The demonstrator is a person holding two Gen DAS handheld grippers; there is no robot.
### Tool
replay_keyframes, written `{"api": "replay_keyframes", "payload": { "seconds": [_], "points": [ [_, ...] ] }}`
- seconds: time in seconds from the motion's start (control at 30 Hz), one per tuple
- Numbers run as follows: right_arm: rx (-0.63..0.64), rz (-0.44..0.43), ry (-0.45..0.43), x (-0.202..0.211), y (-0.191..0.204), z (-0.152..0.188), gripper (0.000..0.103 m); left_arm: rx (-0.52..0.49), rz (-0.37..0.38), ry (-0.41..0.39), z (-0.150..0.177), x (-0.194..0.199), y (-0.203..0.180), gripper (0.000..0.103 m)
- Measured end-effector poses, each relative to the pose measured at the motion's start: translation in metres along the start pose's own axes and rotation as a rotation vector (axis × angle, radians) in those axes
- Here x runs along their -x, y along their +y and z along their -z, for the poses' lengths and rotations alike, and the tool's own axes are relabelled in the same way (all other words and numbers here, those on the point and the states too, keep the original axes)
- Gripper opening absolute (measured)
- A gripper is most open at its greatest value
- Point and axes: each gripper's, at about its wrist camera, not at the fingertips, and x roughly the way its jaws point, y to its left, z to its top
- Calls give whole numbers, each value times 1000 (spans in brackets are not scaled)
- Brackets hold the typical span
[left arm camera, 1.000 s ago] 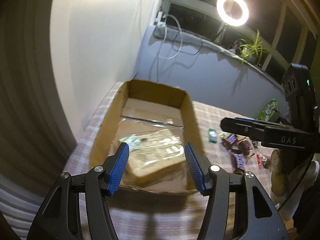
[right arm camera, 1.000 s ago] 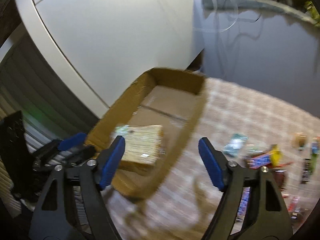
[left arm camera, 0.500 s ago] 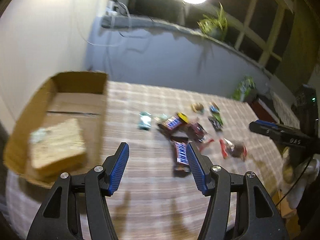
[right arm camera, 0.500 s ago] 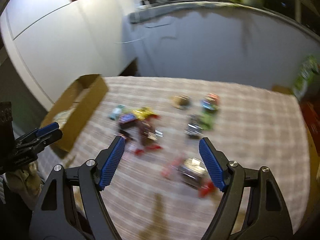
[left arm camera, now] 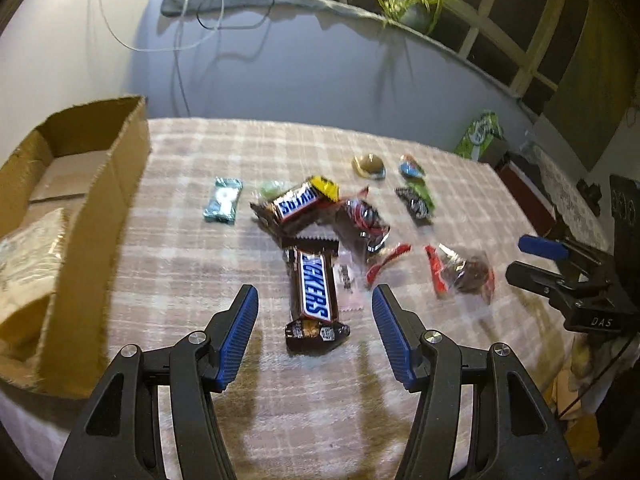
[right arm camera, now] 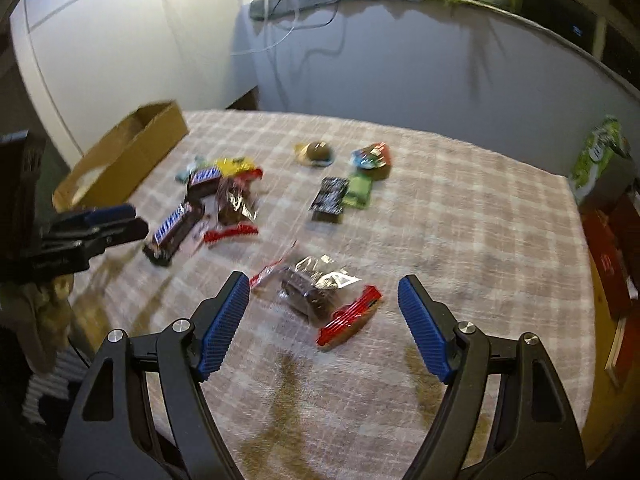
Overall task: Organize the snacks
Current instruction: 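Grasp the Snickers bar with the left tool while the right tool grasps the chocolate bag, then carry both snacks to the box and open the left tool over it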
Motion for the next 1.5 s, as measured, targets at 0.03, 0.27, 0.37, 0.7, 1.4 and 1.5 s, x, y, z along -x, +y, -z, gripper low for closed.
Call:
{"api": "replay_keyframes", "payload": {
  "seconds": [0.03, 0.27, 0.37, 0.7, 1.4, 1.5],
  "points": [
    [12, -4, 12, -4, 2, 1, 78, -4, 6, 11, 0, -3, 0, 59],
    [129, 8, 105, -34, 13, -4, 60, -19, 15, 60, -2, -20, 3, 43],
    [178, 16, 132, -43, 16, -8, 60, -20, -14, 67, -5, -26, 1, 43],
    [234, 8, 204, -67, 21, -11, 46, -45, -55, 80, -7, -38, -2, 40],
    [47, -109, 33, -21, 26, -14, 41, -16, -65, -56, -5, 19, 4, 27],
    [63, -129, -9, -13, 43, -28, 41, -7, -78, -96, -8, 40, 11, 27]
  ]
}}
